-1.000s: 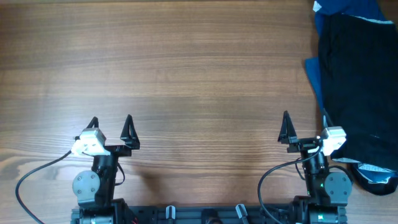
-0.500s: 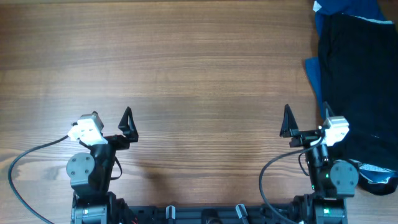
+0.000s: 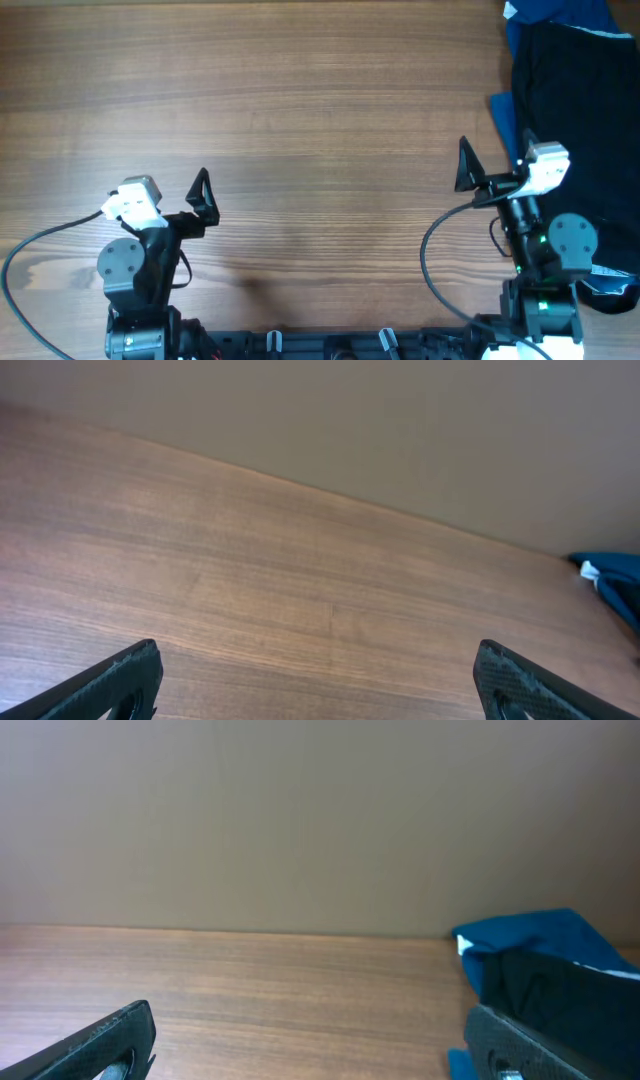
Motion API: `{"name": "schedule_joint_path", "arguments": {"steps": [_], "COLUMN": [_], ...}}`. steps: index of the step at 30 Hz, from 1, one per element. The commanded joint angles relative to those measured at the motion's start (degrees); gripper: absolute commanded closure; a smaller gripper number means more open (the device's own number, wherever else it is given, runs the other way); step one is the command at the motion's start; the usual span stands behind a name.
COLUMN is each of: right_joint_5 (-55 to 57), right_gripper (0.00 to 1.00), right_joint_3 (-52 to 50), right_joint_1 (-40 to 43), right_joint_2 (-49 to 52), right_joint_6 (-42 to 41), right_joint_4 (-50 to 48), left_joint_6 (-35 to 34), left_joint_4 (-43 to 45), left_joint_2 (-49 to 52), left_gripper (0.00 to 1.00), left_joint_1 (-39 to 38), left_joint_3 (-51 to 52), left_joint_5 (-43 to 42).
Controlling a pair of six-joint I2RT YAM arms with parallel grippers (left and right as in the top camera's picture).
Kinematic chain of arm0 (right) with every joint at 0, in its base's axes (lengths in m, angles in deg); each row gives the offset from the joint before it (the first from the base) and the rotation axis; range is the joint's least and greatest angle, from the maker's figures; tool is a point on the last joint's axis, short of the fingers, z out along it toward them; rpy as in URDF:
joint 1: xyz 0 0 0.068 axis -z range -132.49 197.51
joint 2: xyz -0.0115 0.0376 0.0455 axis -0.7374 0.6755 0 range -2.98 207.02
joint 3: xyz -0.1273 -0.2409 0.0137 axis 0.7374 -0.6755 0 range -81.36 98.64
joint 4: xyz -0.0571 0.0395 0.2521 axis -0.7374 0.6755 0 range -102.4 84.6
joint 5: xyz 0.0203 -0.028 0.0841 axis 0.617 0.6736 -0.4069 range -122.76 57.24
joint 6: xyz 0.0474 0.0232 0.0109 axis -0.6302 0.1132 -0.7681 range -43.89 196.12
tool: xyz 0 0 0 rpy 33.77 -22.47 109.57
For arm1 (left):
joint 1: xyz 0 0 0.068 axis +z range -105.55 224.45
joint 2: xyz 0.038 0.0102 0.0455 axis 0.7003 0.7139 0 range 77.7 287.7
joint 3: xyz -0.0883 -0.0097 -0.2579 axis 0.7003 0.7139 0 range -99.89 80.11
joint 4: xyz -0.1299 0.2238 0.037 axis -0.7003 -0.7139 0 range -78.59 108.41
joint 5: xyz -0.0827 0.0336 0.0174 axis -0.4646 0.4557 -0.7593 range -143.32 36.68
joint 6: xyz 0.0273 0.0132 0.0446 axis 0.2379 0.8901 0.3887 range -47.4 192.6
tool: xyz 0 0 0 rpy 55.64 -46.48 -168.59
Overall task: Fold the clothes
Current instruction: 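Raise both arms and move the right gripper toward the clothes pile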
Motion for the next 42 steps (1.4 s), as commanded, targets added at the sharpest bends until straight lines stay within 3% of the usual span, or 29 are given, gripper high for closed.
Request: {"name": "schedule_joint_path", "arguments": {"steps": [1, 8, 15, 23, 31, 36, 42], "right_joint_5": [-2.34, -2.32, -2.34, -4.55, -8.94, -9.14, -9.05], "right_gripper": [0.0, 0.0, 0.0, 0.0, 0.0, 0.0, 0.0], "right_joint_3": [3.28, 7.89, 13.7, 25.27, 30.05, 30.03, 30.05], "right_joint_1": [0.04, 0.04, 0.04, 0.04, 0.04, 0.04, 0.04], "right_joint_2": [1.7, 2.95, 6.29, 17.84, 30.36, 30.91, 30.93], "right_joint_6": [0.72, 0.7, 0.7, 0.76, 0.17, 0.66, 2.29], "right_joint_4": [-0.22, 5.51, 12.5, 27.02, 31.93, 32.11, 35.15], "left_joint_6": [-2.29, -6.45, -6.43, -6.38, -6.03, -6.03, -5.97], "left_joint_4": [-1.73, -3.32, -12.2, -20.39, -20.17, -20.37, -14.51], "left_joint_2": [0.11, 4.5, 15.02, 27.8, 38.45, 43.39, 44.02], "left_gripper": [0.0, 0.0, 0.0, 0.0, 0.0, 0.0, 0.0], "left_joint_1": [-0.28, -0.28, -0.28, -0.28, -0.28, -0.28, -0.31], "left_joint_3": [-3.82, -8.52, -18.78, -27.93, -28.26, -28.26, -28.26], "left_joint_5": [-0.68, -0.7, -0.68, -1.16, -5.11, -7.48, -12.35]}}
